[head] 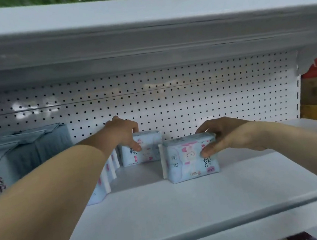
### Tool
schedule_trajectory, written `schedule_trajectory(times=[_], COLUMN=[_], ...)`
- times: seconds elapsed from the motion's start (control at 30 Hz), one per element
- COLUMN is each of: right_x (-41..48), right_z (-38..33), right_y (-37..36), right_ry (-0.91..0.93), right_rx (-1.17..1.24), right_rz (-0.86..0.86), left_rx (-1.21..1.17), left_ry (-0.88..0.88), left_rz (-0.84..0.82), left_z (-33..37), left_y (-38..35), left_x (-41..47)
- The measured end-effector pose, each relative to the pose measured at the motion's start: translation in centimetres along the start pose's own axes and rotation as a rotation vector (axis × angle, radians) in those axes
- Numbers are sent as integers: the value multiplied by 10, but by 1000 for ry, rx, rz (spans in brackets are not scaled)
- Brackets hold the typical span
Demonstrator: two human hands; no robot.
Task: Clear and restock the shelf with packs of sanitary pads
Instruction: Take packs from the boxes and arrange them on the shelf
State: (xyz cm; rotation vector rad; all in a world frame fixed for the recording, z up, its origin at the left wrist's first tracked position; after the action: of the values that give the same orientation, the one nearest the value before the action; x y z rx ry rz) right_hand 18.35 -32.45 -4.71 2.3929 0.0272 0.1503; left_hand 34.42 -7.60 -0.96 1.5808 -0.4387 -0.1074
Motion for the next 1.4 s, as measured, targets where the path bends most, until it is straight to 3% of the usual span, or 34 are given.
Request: schedule_trajectory(times=[0.63,0.8,1.1,1.4], right_x=[8,9,38,90], right_z=[4,4,-20,-51], right_y=[-1,-2,-24,-62], right_ry=[-22,-15,66,131], right_rx=[-25,-36,-85,-152], right_rz=[84,91,55,48], left_rx=[158,152,-138,-152], left_ry=[-15,-6,12,57], left_rz=[161,135,145,182], left_z=[-2,-2,-1,-48], left_y=[-13,-14,28,46], left_x=[35,34,11,-30])
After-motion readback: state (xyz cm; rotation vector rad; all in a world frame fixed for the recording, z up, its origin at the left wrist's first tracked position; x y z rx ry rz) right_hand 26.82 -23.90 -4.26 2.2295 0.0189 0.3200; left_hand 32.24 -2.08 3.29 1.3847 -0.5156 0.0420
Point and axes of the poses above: each hand's wrist, its own x-axis towards the middle knuckle, its own y-axis out of the back of the hand, z = x × y, the point moved 5 cm from there along x, towards the middle knuckle, and after that the axes turned 3 degrees about y, right-handed, at the moved point
